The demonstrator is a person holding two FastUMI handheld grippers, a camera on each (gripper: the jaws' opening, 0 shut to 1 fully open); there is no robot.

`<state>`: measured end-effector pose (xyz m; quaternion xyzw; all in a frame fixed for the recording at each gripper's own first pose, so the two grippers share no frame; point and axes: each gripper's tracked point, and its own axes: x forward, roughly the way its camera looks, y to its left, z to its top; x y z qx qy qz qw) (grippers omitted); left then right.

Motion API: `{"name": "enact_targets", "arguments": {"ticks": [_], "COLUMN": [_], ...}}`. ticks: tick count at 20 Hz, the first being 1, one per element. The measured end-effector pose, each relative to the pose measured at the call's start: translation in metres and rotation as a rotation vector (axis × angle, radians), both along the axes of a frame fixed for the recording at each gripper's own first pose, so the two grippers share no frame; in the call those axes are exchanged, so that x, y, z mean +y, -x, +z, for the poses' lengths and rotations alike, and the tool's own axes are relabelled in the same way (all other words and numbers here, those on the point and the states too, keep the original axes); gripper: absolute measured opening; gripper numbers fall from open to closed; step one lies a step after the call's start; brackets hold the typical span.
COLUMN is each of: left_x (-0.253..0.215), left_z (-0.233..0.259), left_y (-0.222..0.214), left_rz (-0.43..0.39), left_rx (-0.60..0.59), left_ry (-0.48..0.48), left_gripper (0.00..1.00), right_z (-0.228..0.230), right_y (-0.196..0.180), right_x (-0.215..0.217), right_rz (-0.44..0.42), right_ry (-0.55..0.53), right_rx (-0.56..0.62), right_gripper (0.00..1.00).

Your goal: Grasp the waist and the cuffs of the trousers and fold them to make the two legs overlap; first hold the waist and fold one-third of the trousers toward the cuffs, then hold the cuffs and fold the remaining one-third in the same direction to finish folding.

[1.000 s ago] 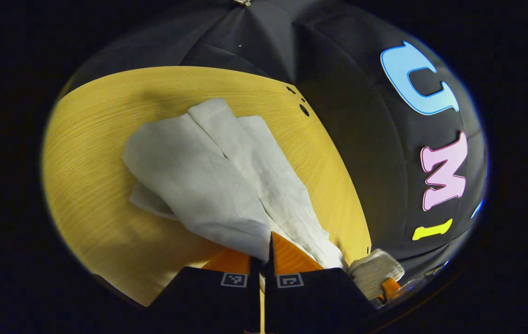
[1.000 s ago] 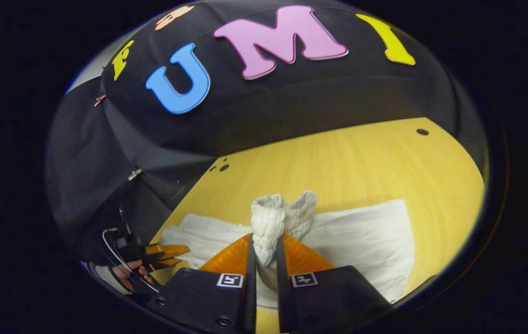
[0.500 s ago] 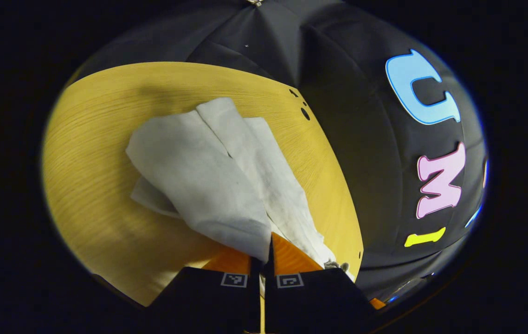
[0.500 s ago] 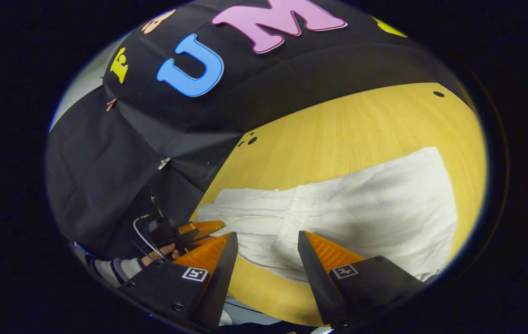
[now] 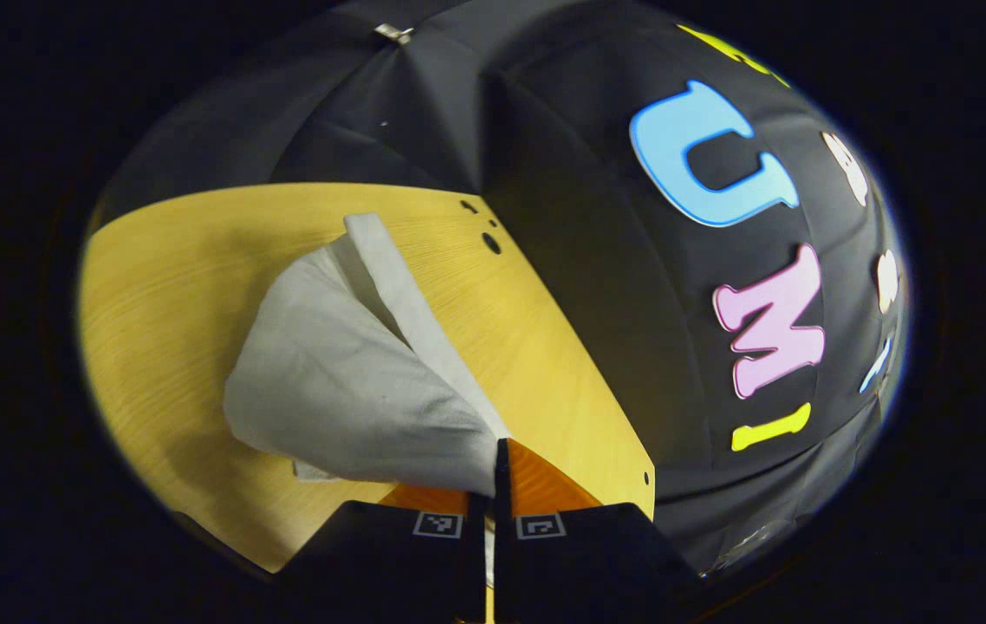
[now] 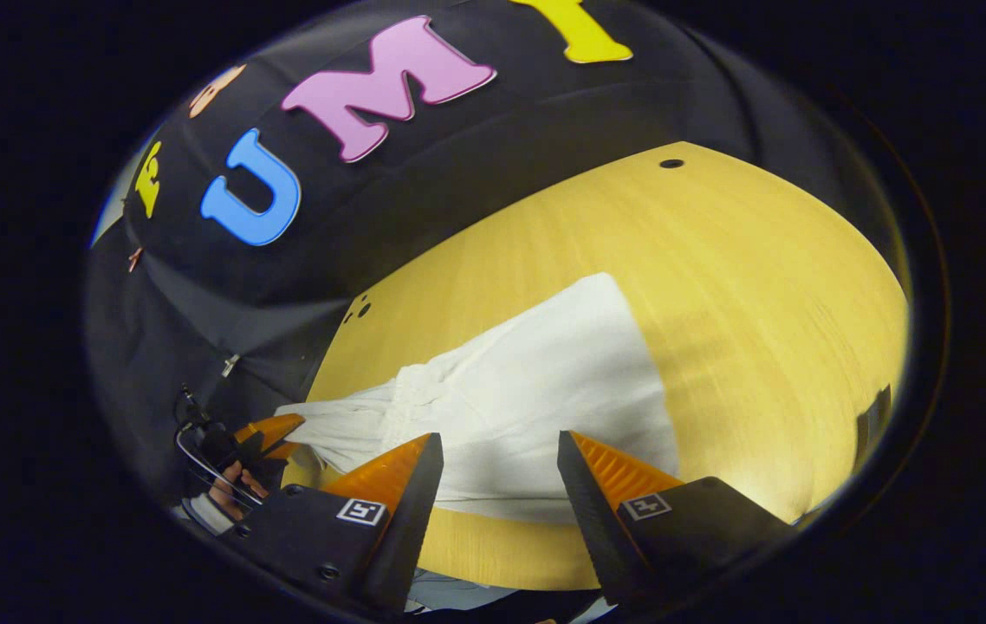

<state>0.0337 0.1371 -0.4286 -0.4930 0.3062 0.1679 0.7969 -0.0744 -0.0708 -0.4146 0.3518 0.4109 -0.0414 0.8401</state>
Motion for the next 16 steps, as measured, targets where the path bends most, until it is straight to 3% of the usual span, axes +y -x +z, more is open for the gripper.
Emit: {"name": "enact_targets", "arguments": {"ticks": [8, 16], "left_x": [-0.071, -0.182], "left_z": [0.080, 0.108], "left_y": [-0.050, -0.079], "left_rz": [-0.264, -0.563], "left_rx": [-0.119, -0.156], "left_ry": [-0.236, -0.441], "left_gripper": [0.08, 0.13], "right_z": [0.007, 0.019], "right_y": [0.048, 0.078], "right_x": [-0.080, -0.129], "right_rz": [-0.160, -0.225], "right_ry": [0.036, 0.033], "right_rx": [0.036, 0.031], "right_gripper": [0.83, 0.83]}}
